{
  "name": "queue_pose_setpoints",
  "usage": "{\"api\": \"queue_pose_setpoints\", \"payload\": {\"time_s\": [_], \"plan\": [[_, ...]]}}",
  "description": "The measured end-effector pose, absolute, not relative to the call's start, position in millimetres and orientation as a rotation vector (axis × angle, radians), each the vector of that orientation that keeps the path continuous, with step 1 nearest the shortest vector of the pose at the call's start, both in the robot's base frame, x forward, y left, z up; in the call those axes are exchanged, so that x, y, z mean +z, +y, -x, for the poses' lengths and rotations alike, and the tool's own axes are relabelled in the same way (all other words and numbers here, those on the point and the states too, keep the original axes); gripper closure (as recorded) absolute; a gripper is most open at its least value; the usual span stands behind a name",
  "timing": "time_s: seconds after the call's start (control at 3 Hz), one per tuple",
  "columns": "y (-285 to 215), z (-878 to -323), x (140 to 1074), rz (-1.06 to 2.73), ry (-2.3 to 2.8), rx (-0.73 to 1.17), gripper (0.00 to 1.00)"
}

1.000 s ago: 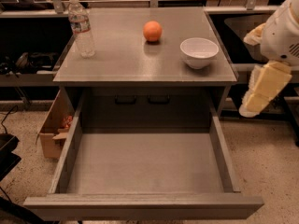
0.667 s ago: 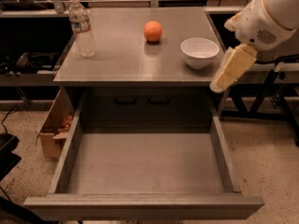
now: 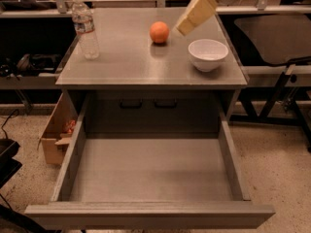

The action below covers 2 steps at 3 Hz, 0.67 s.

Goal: Place orange into top drawer

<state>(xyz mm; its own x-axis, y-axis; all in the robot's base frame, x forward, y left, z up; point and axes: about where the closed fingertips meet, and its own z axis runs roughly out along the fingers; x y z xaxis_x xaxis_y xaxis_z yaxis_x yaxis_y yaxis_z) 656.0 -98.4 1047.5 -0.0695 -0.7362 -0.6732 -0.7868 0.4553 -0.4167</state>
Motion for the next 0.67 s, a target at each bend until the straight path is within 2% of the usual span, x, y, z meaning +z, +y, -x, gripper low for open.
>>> {"api": "queue_pose_setpoints", "payload": {"time_s": [0.67], "plan": [[-91.0, -659.5, 1060.6, 1.289, 1.785, 0.071, 0.0]]}}
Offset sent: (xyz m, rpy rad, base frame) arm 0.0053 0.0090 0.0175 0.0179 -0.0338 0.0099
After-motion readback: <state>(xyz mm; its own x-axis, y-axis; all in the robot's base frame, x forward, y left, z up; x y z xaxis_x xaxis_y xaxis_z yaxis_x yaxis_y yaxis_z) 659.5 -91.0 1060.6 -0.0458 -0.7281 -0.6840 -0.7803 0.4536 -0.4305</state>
